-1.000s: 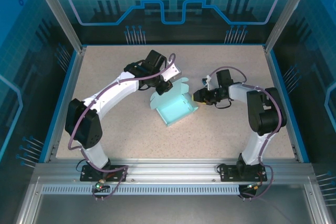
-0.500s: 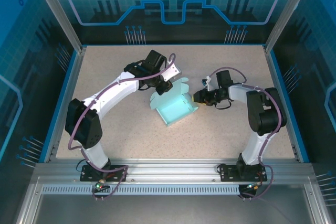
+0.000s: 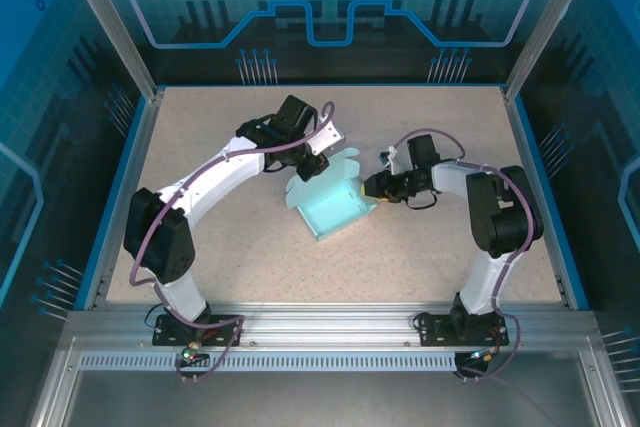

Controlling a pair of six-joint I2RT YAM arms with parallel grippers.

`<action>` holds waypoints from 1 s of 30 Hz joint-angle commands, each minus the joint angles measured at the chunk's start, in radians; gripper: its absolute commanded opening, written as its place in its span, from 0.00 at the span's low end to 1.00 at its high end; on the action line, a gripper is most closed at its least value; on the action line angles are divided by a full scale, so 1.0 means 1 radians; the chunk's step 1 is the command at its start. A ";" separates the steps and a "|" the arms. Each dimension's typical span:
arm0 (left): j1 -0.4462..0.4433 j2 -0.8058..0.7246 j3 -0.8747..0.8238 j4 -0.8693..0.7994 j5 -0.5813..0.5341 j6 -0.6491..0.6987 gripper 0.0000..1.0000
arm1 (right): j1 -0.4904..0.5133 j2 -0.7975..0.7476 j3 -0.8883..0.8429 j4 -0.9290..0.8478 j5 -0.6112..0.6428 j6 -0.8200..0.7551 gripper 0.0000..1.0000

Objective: Fold the paper box

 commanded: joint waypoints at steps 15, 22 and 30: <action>-0.011 0.004 0.034 -0.003 0.010 0.004 0.12 | 0.057 -0.027 0.013 -0.037 0.009 -0.015 0.37; -0.016 0.004 0.036 -0.007 0.003 -0.008 0.12 | 0.094 -0.051 0.015 -0.059 0.080 -0.018 0.34; -0.017 0.008 0.037 -0.007 -0.006 -0.028 0.12 | 0.161 -0.086 -0.009 -0.041 0.204 0.000 0.30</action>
